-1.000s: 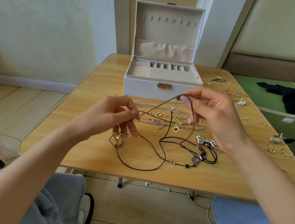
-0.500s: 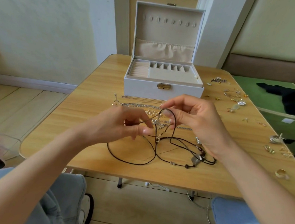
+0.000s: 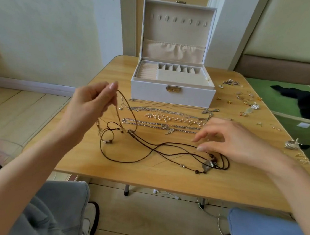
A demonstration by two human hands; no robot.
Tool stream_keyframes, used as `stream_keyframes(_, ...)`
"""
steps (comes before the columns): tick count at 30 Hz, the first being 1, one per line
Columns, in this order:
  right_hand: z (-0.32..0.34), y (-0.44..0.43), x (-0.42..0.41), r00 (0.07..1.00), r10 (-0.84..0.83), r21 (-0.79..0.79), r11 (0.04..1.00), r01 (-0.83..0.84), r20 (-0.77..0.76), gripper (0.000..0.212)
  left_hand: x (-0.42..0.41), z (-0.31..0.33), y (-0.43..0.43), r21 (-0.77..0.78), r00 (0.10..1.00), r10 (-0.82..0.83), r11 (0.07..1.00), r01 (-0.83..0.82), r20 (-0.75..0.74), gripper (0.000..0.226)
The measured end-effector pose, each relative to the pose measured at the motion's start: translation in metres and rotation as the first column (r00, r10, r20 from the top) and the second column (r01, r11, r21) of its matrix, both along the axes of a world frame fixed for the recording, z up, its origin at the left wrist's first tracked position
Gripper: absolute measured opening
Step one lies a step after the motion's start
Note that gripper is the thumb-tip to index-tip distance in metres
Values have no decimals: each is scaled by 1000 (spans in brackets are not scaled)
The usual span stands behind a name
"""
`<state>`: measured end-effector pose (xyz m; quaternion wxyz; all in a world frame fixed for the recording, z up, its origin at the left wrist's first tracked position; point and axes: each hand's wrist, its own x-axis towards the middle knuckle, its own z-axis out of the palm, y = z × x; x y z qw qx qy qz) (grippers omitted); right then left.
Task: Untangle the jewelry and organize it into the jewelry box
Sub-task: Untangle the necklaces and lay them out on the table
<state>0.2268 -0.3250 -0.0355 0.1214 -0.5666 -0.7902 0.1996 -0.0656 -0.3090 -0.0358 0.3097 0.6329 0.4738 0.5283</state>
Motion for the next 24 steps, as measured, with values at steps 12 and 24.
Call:
stream_keyframes(12,1,-13,32,908,-190,66,971,230,-372,26,-34,-24,16,-100,805,526,817,-568,-274,32)
stream_keyframes(24,24,-7,38,155,54,106,931,349,-986,18,-30,-34,15,33,524,448,782,-623,-725,19)
